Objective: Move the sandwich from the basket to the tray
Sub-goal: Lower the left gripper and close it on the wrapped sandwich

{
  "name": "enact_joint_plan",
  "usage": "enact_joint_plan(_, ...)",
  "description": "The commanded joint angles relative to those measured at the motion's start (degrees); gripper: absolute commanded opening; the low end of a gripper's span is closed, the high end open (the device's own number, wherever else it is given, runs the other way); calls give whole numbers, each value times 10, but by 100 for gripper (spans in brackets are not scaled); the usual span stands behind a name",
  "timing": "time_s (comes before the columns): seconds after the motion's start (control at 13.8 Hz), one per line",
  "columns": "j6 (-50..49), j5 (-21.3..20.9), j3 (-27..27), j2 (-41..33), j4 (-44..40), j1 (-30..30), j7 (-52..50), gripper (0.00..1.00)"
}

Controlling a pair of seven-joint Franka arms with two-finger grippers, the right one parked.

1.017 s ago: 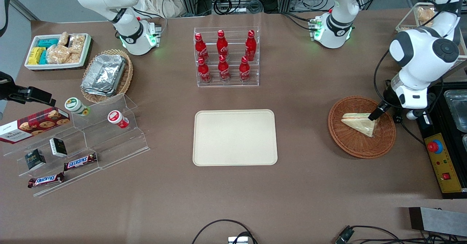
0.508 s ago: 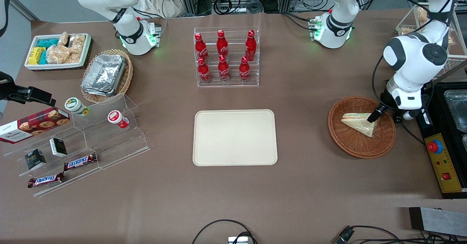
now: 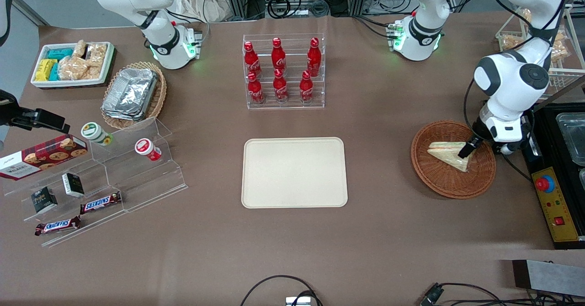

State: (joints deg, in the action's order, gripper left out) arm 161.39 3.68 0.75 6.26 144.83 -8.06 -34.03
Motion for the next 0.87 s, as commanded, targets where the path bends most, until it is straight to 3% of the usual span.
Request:
enact_joint_plan(0.0,34,5,3,17,7,-5,9,100)
enact_joint_plan(0.15,34,4,3,18,7,-5,9,99)
enact_joint_plan(0.22,34,4,3,19,7,-5,10,89)
enact_joint_plan(0.29,34,4,3,20,6,-5,9,77)
enact_joint_plan(0.51,34,4,3,20,6,-4,9,23)
enact_joint_plan(0.58,33,5,4,20,5,-4,9,11)
enact_joint_plan(0.65,32,4,4,18,5,-4,9,2)
enact_joint_plan(0.8,28,4,4,12,4,-2,12,1)
